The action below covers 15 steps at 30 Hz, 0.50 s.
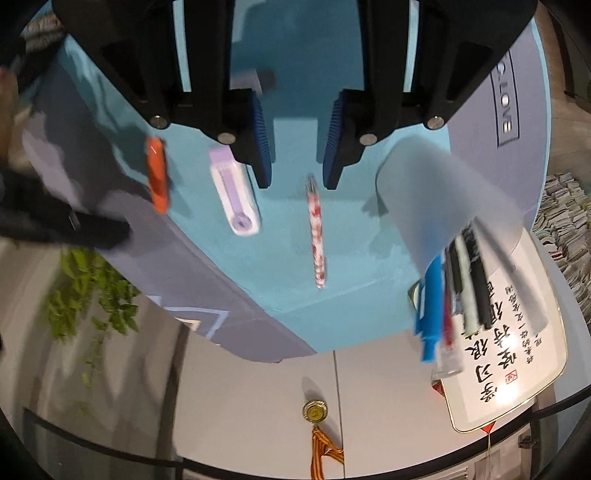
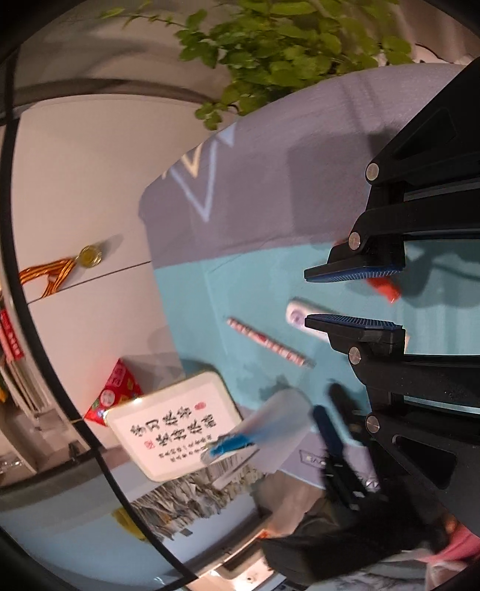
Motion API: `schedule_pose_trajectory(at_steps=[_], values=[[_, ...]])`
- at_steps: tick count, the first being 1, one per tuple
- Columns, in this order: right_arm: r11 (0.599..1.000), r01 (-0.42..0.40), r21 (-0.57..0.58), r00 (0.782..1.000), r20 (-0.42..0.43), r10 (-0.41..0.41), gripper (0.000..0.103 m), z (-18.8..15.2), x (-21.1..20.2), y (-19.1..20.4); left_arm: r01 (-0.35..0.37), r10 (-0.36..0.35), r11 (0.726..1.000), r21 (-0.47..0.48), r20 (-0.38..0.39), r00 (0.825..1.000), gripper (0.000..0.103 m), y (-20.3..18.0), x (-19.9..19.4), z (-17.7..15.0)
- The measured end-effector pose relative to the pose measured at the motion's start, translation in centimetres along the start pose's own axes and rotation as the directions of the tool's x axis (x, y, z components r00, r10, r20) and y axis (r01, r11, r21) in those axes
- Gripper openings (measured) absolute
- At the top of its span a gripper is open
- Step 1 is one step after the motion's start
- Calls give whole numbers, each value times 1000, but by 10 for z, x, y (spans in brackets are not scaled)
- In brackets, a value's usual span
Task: Organize stationery
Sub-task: 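Grasp the pink patterned pen with the left gripper while the right grasps the orange highlighter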
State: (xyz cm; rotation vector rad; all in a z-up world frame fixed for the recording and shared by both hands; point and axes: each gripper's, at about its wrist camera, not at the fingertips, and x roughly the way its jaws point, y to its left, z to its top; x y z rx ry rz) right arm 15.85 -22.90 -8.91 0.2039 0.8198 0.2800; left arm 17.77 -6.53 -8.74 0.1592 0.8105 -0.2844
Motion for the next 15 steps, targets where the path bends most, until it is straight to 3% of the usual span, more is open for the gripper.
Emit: schedule_pose_trajectory(at_steps=[7,11,15], values=[[1000,-13,28,997,-76,16,16,-16,14,-15,-45,45,999,0,-43,998,25,3,28,17],[999,-21,51,997,-79,25,17,-17,15,-19,-39,37,999,-17,-95,995,9,6,42,14],[998,-19,59,996,-89,24,17,-17,18,-17,-34,32,999,-23,-94,995,7,6,43,11]])
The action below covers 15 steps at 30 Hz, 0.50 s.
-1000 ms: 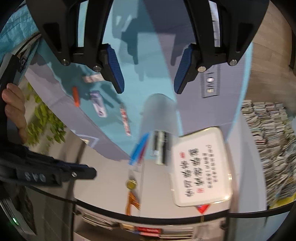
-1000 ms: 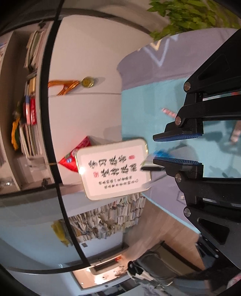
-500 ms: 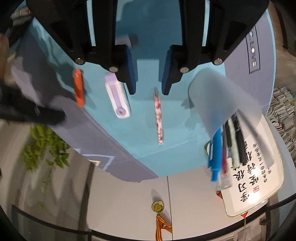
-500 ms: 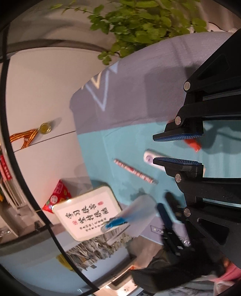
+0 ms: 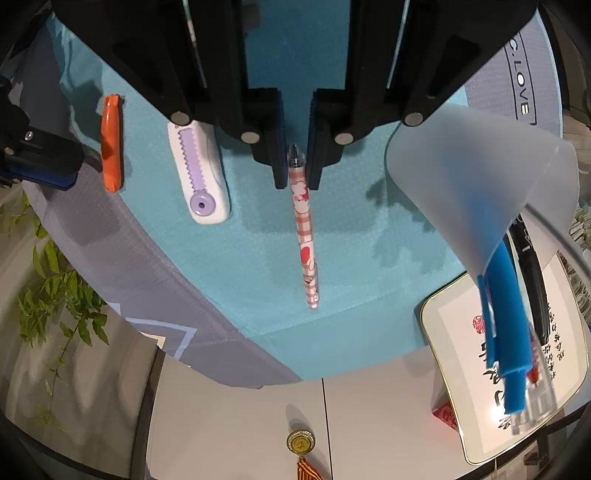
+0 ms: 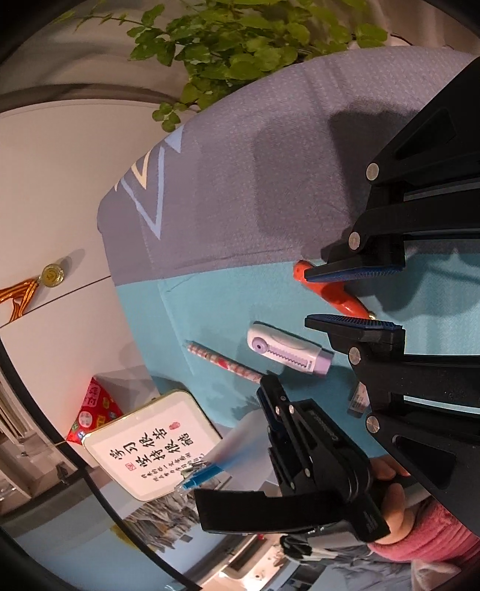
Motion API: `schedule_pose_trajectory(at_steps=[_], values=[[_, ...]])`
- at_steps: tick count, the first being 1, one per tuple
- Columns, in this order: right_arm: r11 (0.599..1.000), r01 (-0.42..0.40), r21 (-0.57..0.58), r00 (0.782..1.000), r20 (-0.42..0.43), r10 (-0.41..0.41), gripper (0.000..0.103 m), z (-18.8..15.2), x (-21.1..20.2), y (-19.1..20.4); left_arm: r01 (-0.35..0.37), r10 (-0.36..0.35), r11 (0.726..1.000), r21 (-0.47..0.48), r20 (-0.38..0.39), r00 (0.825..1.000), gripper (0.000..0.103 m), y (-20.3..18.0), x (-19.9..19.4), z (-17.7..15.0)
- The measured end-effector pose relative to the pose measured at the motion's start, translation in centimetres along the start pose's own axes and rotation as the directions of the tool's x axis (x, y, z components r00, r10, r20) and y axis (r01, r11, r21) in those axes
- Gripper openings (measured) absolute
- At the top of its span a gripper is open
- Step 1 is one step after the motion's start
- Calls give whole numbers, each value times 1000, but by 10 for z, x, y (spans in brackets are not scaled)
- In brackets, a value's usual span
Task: Organize stationery
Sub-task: 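Grasp the pink patterned pen with the left gripper while the right grasps the orange highlighter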
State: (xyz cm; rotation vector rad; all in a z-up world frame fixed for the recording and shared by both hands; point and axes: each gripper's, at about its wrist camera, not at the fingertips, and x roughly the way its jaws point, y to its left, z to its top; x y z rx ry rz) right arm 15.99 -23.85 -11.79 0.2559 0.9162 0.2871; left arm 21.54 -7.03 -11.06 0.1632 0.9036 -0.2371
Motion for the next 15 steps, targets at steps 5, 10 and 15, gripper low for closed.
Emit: schedule_pose_trajectory(at_steps=[5,10,15], values=[[1000,19,23,999,-27,-19,17,1,4,2,23,-23,999,31,4,1000,7,-1,-28,-23],[997,32,68,998,-54,-29,20,2,8,-2,43,-43,998,43,8,999,7,14,-66,-67],[989,48,142,996,-85,-36,37,5,15,-6,75,-74,997,16,-54,996,7,31,-91,-118]])
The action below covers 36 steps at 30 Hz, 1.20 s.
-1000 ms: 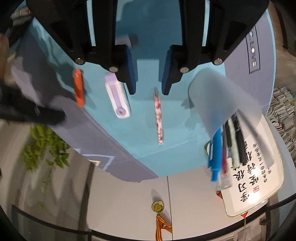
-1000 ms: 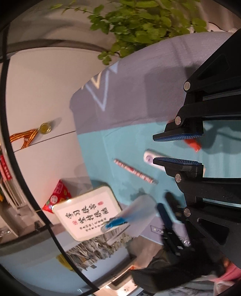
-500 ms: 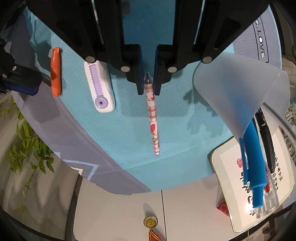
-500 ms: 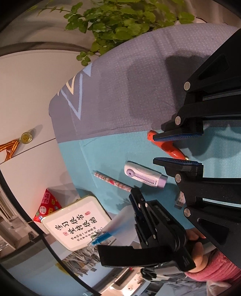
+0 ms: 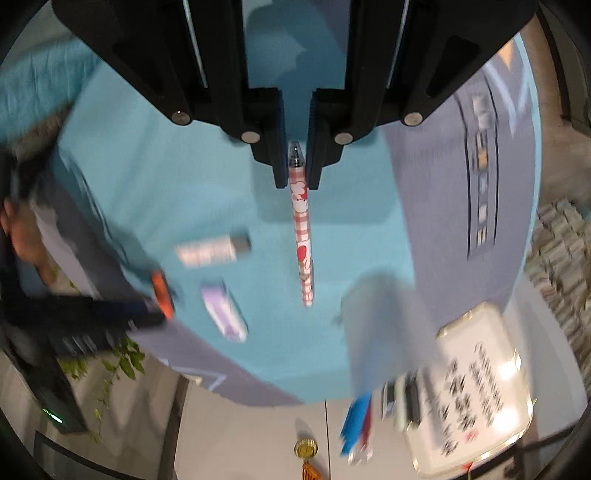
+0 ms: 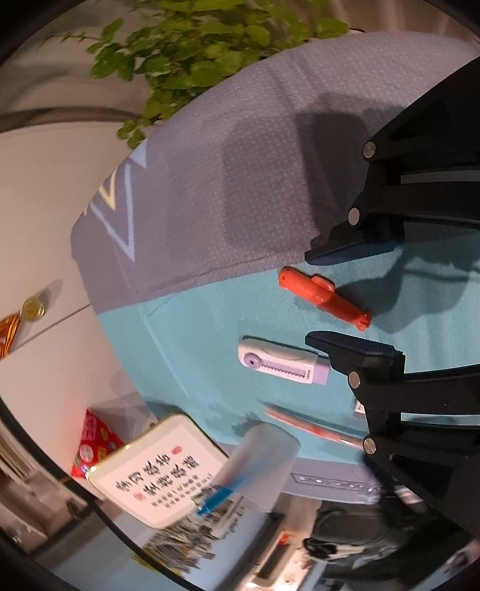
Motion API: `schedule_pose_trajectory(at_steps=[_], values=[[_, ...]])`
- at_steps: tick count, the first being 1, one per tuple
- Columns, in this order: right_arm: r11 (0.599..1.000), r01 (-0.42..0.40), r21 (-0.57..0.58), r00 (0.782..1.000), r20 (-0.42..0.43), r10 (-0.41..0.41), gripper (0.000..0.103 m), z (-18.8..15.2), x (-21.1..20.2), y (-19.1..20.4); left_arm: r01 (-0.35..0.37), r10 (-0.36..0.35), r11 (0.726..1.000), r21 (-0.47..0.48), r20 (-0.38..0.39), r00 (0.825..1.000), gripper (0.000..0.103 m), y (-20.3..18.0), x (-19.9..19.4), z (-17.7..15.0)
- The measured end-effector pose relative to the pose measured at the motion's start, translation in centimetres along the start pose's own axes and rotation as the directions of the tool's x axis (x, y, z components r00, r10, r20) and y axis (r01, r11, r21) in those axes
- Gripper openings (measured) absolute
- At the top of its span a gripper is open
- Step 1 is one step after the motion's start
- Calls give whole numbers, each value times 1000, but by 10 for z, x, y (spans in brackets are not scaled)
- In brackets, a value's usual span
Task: Organize stationery
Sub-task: 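Grasp the pink patterned pen with the left gripper while the right grasps the orange highlighter, then insert the pink pen into the cup with the left gripper while the right carries the highlighter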
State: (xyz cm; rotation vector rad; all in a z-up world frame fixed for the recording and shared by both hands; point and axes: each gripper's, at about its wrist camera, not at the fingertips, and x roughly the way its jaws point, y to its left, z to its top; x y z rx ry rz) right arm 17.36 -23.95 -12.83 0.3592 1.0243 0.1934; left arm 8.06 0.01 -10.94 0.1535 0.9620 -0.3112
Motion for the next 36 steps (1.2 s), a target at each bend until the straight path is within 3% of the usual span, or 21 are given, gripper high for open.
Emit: schedule_pose_trajectory(at_steps=[8,10,11,13,18,22,26,27,30,36], values=[[994,111,-7,993,-49,-111,37,9,23,14,31,-31,999,38,-21,999,10,-7,-20,-30],[989,143,-39,989,-36,-145,31,10,27,20,42,-42,998,38,-15,999,12,-8,-20,-27],[987,151,-50,988,-33,-153,19,11,29,21,44,-44,998,33,-9,999,14,-8,-20,-24],[989,138,-53,990,-31,-140,18,12,30,21,43,-43,998,35,5,999,23,-9,-20,-16],[996,53,-78,998,18,-52,18,7,10,23,13,-14,999,47,34,999,25,-10,-2,26],[993,27,-118,997,71,-19,18,3,-12,31,-6,6,999,50,6,1000,25,-10,27,57],[988,26,-149,992,126,-7,18,-2,-31,36,-13,14,1000,15,-62,998,23,-3,50,65],[987,24,-158,990,140,-2,18,-3,-36,37,-3,3,1000,2,-54,999,10,-1,49,67],[981,10,-195,984,177,26,18,-3,-45,46,1,-2,999,-37,-32,999,8,5,40,68],[959,-11,-283,969,234,80,18,-6,-55,75,31,-20,995,-100,111,994,8,24,-20,61]])
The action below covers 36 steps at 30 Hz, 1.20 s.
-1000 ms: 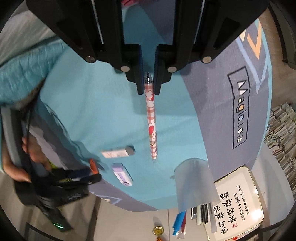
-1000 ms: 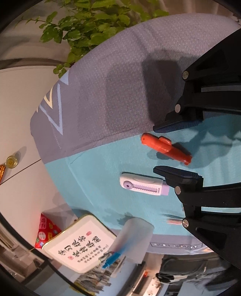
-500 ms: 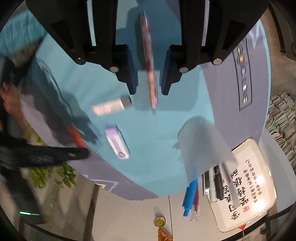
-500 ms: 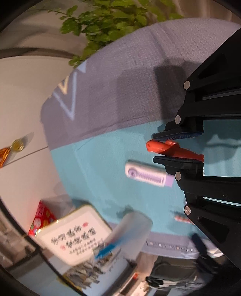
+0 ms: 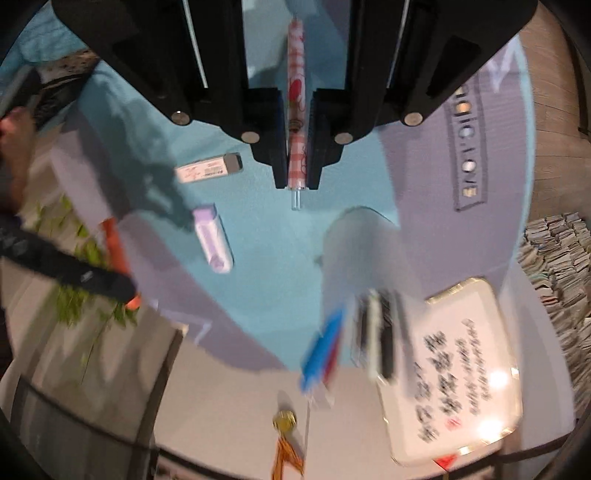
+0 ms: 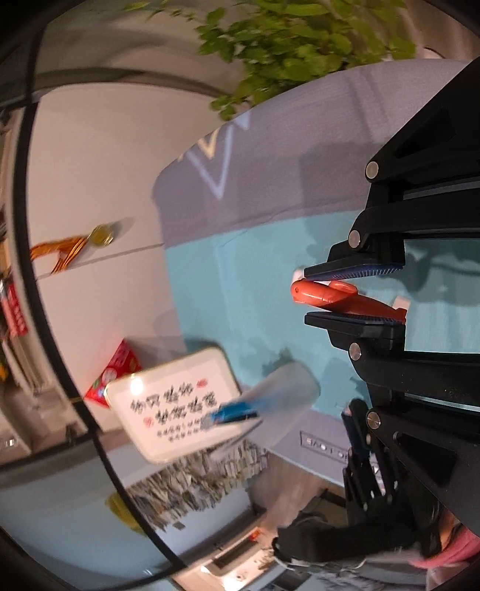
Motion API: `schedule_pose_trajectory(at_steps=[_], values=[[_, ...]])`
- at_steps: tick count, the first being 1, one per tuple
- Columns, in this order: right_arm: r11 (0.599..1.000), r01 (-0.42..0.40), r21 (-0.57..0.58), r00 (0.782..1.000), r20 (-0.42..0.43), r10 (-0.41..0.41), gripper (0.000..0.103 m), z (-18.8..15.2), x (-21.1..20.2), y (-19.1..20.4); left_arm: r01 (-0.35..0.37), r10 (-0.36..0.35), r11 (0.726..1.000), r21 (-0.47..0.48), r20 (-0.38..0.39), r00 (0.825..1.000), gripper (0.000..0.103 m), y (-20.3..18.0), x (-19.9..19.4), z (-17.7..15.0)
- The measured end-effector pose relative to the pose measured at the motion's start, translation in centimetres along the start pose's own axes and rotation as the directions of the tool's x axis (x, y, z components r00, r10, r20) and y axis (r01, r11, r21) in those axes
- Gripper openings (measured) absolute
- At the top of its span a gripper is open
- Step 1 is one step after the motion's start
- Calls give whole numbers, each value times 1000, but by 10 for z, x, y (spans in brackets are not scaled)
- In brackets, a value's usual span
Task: Organize stationery
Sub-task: 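Insert the pink pen into the cup with the left gripper while the right carries the highlighter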
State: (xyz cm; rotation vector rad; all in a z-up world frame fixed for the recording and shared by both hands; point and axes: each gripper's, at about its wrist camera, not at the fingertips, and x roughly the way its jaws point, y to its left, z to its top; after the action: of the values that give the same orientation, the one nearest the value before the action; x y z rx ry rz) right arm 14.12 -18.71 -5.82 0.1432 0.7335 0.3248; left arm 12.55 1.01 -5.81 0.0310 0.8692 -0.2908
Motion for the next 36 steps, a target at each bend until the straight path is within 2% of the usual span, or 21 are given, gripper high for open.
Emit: schedule_pose_trajectory(at_steps=[5,10,20,24,30,33,36], values=[[999,-14,-31,1000,15,15,18,2,-2,17,9,-4,999,-43,112,994,8,17,-46,5],[999,-11,-43,1000,10,12,18,1,-3,26,6,4,999,-53,190,982,8,22,-70,15],[995,-35,-92,999,24,37,18,15,-1,54,10,12,995,-97,228,974,8,35,-77,14],[993,-56,-107,998,11,58,18,14,5,64,2,29,995,-100,303,953,8,39,-84,38],[994,-49,-96,998,24,51,18,13,2,61,-64,119,988,-143,417,901,8,45,-75,79],[996,-37,-84,999,36,40,18,15,0,55,-53,129,982,-182,436,891,8,52,-66,91],[996,-32,-78,999,41,36,18,16,-1,51,-83,167,976,-204,445,880,8,55,-56,96]])
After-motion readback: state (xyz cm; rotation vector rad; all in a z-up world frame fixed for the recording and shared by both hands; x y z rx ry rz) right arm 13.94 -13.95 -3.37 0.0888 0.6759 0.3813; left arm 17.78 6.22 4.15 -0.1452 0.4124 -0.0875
